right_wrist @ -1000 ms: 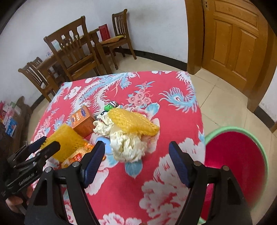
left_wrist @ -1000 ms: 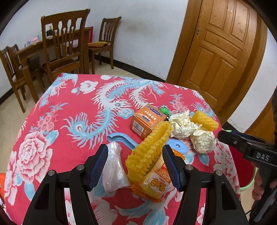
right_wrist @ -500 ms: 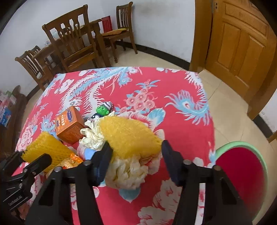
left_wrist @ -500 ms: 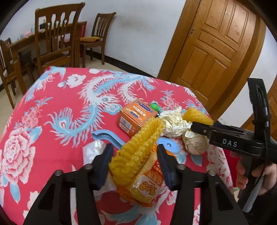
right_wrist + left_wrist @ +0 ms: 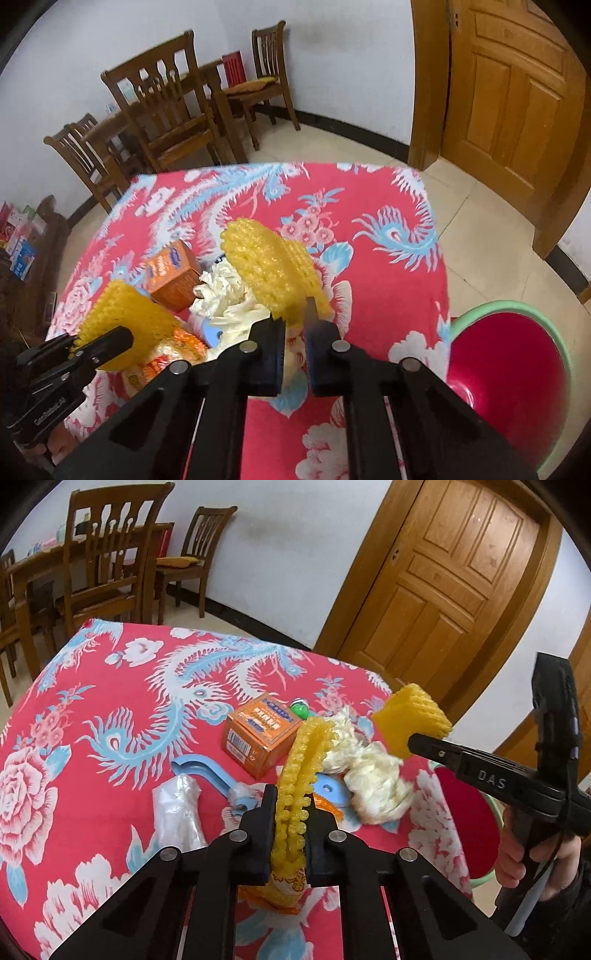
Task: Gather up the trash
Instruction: 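Grasp the yellow foam net strip with the left tool, then carry both yellow foam nets over the red bucket with both tools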
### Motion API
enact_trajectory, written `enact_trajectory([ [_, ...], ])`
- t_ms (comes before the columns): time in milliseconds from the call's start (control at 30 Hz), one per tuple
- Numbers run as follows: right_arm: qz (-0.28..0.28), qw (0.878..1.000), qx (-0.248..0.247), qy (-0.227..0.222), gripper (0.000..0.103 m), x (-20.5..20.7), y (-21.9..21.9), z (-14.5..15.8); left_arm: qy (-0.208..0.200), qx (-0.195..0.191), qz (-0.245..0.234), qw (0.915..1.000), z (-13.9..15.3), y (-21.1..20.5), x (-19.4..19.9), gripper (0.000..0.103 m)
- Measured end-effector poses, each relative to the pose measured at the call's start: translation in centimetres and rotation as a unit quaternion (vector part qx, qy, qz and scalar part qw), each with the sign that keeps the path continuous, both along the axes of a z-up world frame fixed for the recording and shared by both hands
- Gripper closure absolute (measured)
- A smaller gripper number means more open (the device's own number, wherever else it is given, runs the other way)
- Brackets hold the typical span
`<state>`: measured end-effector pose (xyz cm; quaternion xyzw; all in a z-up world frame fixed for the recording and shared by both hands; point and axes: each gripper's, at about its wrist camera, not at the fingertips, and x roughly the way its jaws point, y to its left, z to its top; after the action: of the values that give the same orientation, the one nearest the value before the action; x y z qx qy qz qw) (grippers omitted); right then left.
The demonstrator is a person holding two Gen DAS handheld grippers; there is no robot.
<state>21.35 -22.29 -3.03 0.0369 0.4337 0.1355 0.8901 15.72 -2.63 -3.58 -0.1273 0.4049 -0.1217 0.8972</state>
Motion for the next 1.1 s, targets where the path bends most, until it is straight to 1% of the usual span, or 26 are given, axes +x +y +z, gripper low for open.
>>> enact_trajectory([
  [400,0.002,0.998,0.019,-0.057,0.092,-4.5,-1.0,4.5,-0.035,-0.008,0.002,0.9994,2.9,0.3,-1.8,0.092],
  [767,-0.005,0.996,0.036,-0.083,0.092,-8.0,-2.0,6.4,-0.062,-0.013,-0.002,0.9980,5.4,0.5,-3.5,0.092],
  [1100,-0.038,0.994,0.036,-0.094,0.092,-10.8,-5.4,7.4,-0.076,-0.011,-0.032,0.9966,6.9,-2.2,-4.2,0.092],
])
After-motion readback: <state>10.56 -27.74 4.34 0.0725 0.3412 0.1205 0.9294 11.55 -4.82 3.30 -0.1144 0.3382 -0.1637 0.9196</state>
